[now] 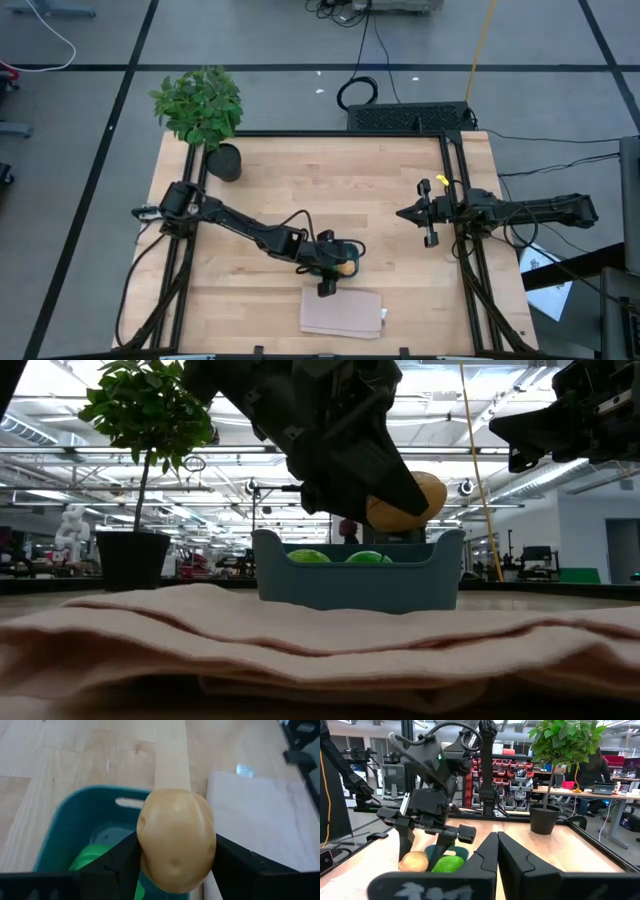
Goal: Pick and placing Produce into tupperware
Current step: Put the brown potato into the blue bin
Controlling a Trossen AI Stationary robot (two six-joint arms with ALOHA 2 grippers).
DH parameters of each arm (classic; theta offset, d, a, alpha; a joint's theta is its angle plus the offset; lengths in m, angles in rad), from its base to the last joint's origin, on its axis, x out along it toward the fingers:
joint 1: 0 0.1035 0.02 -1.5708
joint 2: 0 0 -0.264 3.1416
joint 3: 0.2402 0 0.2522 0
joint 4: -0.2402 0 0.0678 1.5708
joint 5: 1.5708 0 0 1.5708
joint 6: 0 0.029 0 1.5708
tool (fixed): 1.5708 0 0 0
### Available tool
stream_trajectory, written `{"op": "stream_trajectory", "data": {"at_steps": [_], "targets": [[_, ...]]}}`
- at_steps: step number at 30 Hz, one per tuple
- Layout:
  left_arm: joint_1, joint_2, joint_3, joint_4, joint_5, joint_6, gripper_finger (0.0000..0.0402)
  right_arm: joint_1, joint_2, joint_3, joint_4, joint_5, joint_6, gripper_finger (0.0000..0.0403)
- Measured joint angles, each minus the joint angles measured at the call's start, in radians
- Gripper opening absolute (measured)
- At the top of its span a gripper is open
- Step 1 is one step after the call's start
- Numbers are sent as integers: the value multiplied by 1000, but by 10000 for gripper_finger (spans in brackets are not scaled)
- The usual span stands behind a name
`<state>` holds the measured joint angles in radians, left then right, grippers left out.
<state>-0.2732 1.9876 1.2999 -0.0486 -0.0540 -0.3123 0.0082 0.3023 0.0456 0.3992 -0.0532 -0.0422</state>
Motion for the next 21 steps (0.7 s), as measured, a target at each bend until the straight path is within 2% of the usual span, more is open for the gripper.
{"op": "stream_trajectory", "data": {"at_steps": [21], "targets": [[0, 67, 0, 0, -27, -32, 209, 0, 0, 0, 0, 0, -3, 0]]}}
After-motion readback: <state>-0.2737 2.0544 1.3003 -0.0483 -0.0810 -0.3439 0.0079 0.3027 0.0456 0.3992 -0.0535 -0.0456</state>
